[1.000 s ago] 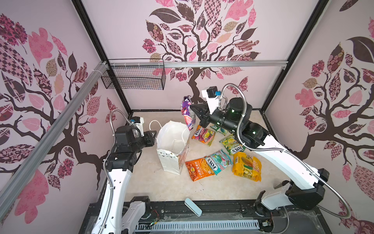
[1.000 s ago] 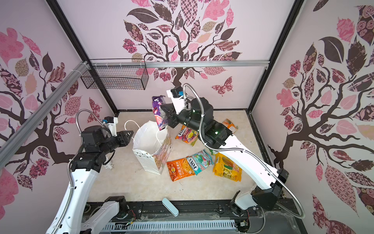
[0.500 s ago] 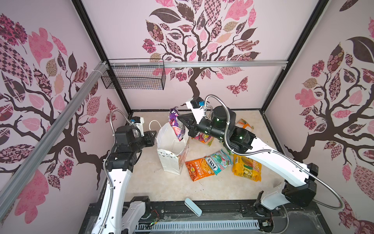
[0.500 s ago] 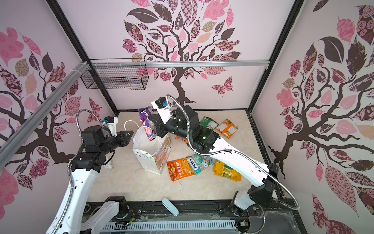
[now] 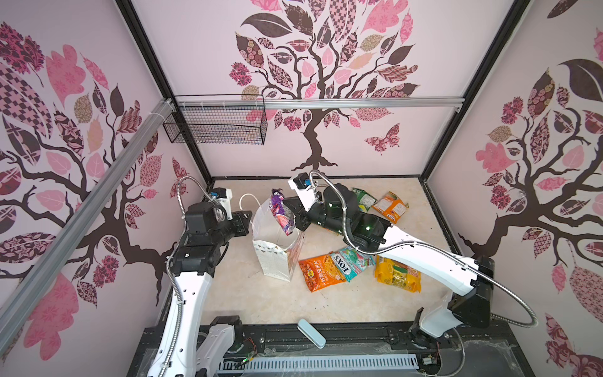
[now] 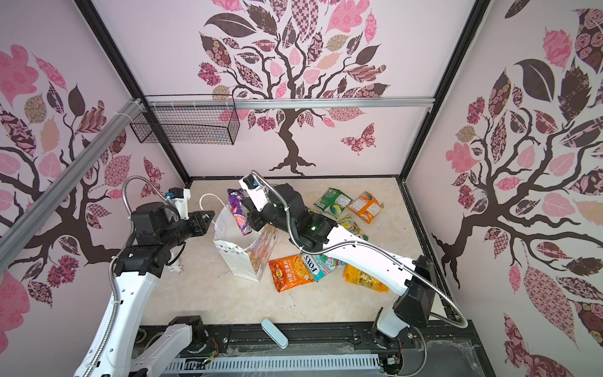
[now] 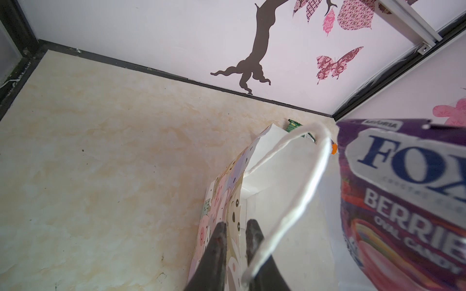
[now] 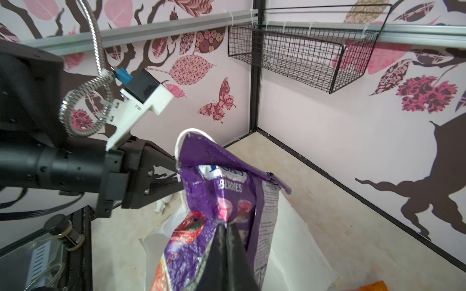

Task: Place the snacks into the paper bag
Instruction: Place the snack in the paper bag.

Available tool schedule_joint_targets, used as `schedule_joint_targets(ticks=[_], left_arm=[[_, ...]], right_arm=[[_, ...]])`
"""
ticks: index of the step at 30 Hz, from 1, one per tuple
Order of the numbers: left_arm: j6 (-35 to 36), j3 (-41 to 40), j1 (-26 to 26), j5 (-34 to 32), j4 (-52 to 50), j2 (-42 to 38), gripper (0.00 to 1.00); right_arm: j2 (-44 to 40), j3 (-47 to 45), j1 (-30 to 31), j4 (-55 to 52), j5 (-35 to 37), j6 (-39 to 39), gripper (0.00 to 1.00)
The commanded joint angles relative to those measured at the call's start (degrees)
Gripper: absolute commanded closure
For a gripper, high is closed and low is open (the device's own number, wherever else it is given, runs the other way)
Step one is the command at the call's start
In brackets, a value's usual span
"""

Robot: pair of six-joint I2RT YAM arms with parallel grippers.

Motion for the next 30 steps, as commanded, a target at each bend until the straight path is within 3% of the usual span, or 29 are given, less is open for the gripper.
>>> schedule_joint_targets(ticks=[1, 17, 30], left_arm=[[0.2, -1.2, 0.2, 0.1, 0.6, 0.1, 0.81], [0.5, -1.2, 0.2, 0.3, 0.3, 0.0, 0.83], [0.5, -1.3, 0.2, 2.0, 0.8, 0.3, 0.84]], right_arm=[[0.8, 0.5, 0.3, 4.7, 3.4, -1.4, 1.00], [1.4, -2.6, 0.3, 5.4, 8.5, -2.3, 1.00], [2.8, -2.9, 0.4, 2.9, 7.4, -2.4, 1.00]])
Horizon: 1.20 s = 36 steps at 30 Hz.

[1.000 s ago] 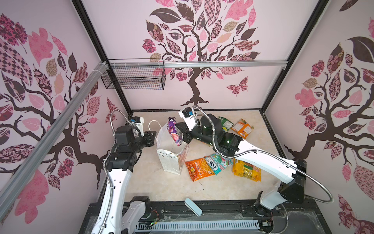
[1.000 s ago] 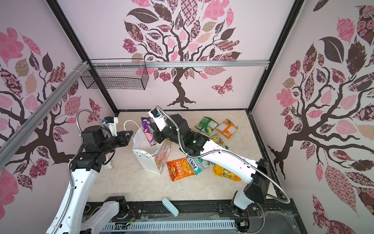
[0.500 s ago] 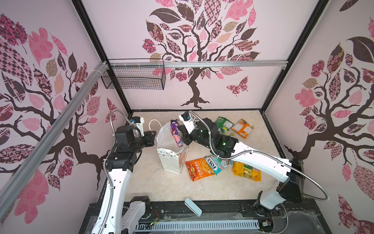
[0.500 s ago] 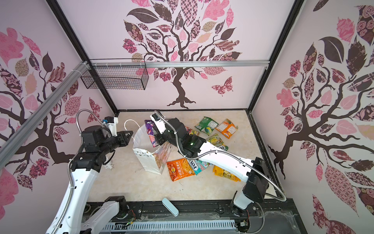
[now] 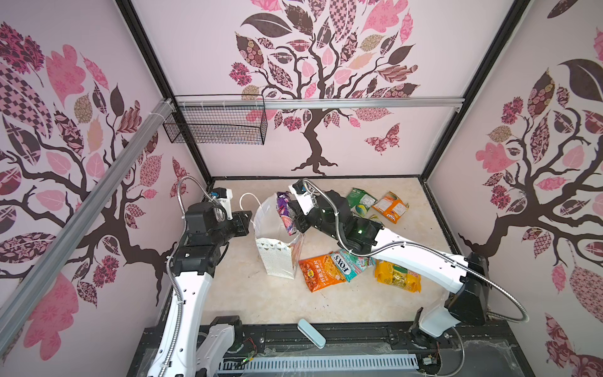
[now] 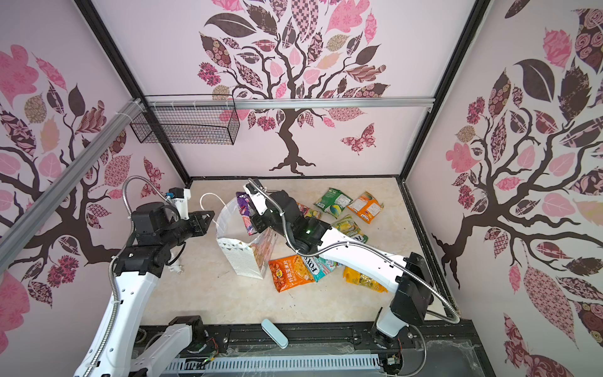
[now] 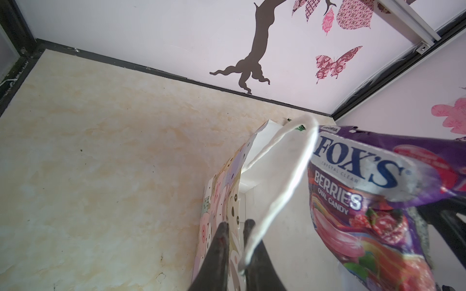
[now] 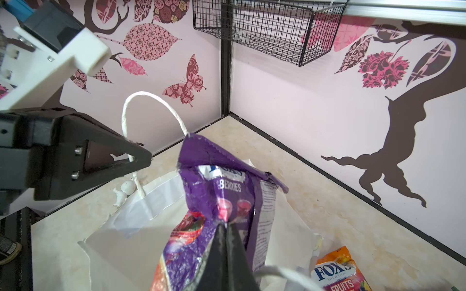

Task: Place the snacks into the paper bag
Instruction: Place the snack in the paper bag.

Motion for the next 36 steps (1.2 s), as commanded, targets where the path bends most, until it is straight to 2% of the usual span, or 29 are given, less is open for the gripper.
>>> schedule_joint_targets(ticks=[1, 3, 9, 14, 24, 32, 36], left_arm=[[0.4, -1.2, 0.2, 1.8, 0.8, 0.3, 0.84], [0.4, -1.2, 0.2, 2.4, 0.9, 0.4, 0.84], [0.3, -1.5, 0.2, 6.3, 1.9, 0.8, 0.84], [0.4, -1.5, 0.3, 5.8, 1.5, 1.0, 0.84], [0.5, -1.2, 0.2, 4.6, 1.0, 1.3, 0.85], [1.8, 0.2, 0.1, 1.8, -1.4, 1.8, 0.85], [2.1, 1.3, -0.5, 1.8, -3.2, 2.3, 0.84]], right_arm=[[1.1, 0.8, 0.2, 1.1, 0.0, -0.8, 1.00], [1.0, 0.6, 0.2, 1.2, -0.1, -0.8, 0.94], [1.4, 1.2, 0.2, 0.5, -1.0, -1.5, 0.88], [1.4, 2.6, 0.2, -0.9, -2.4, -1.9, 0.79], [-6.4, 1.1, 0.2, -1.7, -6.8, -1.5, 0.73], [-15.4, -1.4, 0.1, -9.3, -1.3, 0.9, 0.65], [-18.8, -4.6, 0.1, -15.7, 5.7, 0.9, 0.62]])
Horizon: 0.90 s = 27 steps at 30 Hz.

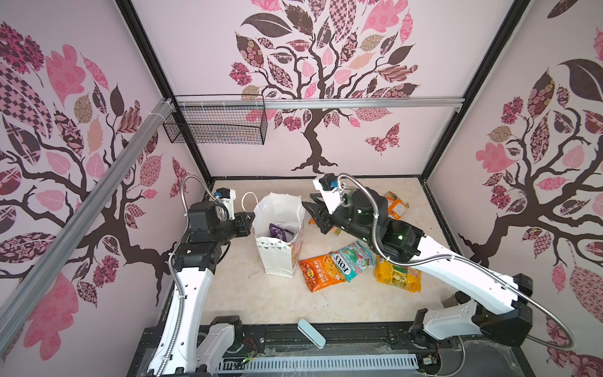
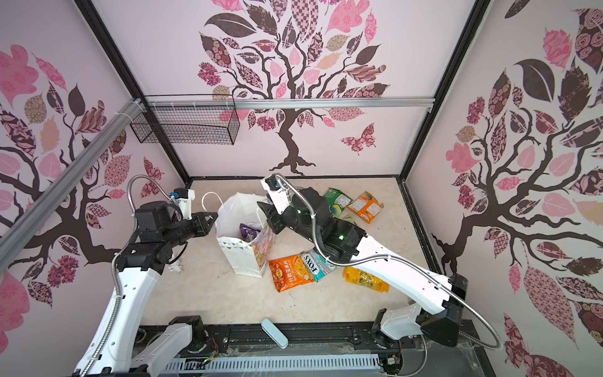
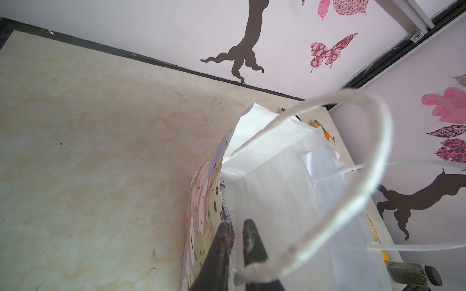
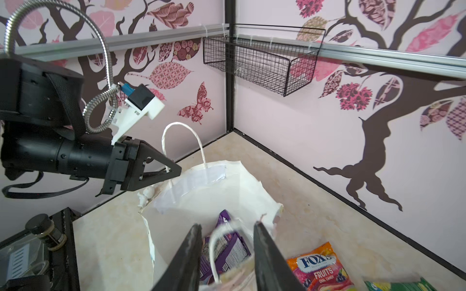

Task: Place the snacks into the paper bag
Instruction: Place the snack in the paper bag, then pick up the snack.

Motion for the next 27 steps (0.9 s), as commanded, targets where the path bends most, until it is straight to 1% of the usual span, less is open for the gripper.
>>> schedule_joint_targets(ticks=[1, 4, 8, 12, 15, 17, 20, 24, 27], left_arm=[[1.2, 1.1, -0.3, -0.5, -1.4, 0.2, 0.85], [1.0, 0.2, -0.4, -0.4, -0.7, -0.2, 0.85], [0.4, -0.3, -0.5, 0.0, -0.6, -0.8, 0.85], [-0.2, -1.6, -0.4, 0.4, 0.5, -1.1, 0.85], [-0.5, -1.9, -0.4, 1.0, 0.7, -1.4, 0.85], [-0.9, -2.4, -0.4, 0.8, 1.6, -1.5, 0.85], [-0.3, -2.4, -0.3, -0.7, 0.7, -1.4, 0.85], [0.0, -2.5, -0.4, -2.3, 0.1, -1.5, 0.85], [-0.3, -2.7, -0.4, -2.1, 0.3, -1.4, 0.85]], right_arm=[[-3.3, -3.4, 0.1, -7.7, 7.6, 0.8, 0.61], [-6.1, -8.5, -0.4, -9.1, 8.0, 2.8, 0.59], [-9.4, -18.4, -0.5, -7.7, 3.9, 3.7, 0.58], [-11.8, -28.9, -0.2, -3.9, -2.3, 6.1, 0.50], [-12.2, -33.7, 0.2, -3.2, -2.9, 7.6, 0.45], [-11.9, -35.3, 0.3, -3.8, -3.2, 7.8, 0.44], [-11.0, -37.2, 0.3, -4.9, -0.1, 9.3, 0.42], [-9.1, -37.1, 0.4, -8.6, 10.4, 11.9, 0.38], [-5.5, -35.6, 0.3, -11.9, 13.4, 13.1, 0.37]])
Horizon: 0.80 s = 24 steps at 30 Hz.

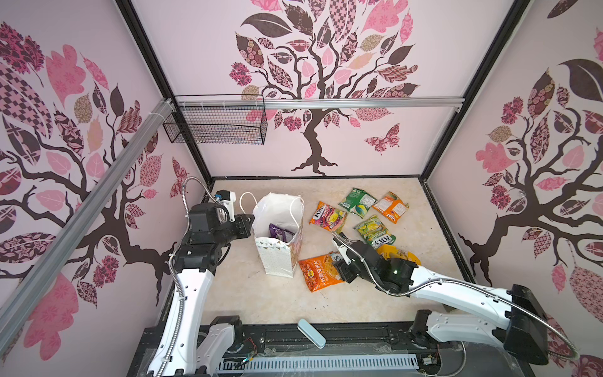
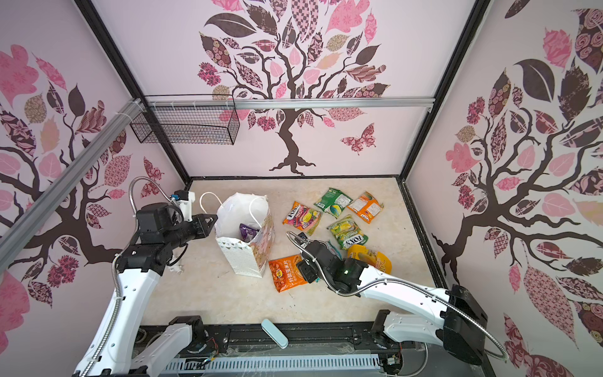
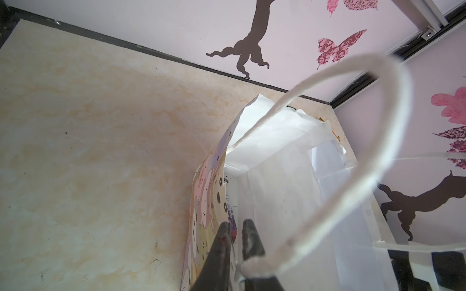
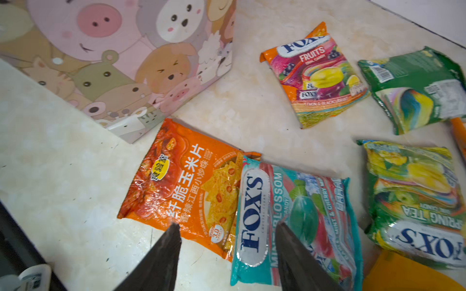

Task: Place the snacks into the paper bag
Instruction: Pick up the snack.

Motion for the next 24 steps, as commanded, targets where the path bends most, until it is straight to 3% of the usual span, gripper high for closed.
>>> schedule_joint_targets(ticks=[1, 24], left_arm=[[0.4, -1.9, -0.1, -0.8, 0.7, -0.6, 0.85], [0.3, -2.2, -0.2, -1.6, 1.0, -1.6, 0.86]], right_arm=[[3.9, 2.3, 0.3, -4.9, 6.2, 2.6, 0.37], [14.4, 1.2, 0.1, -6.2, 7.3, 4.5, 0.30]])
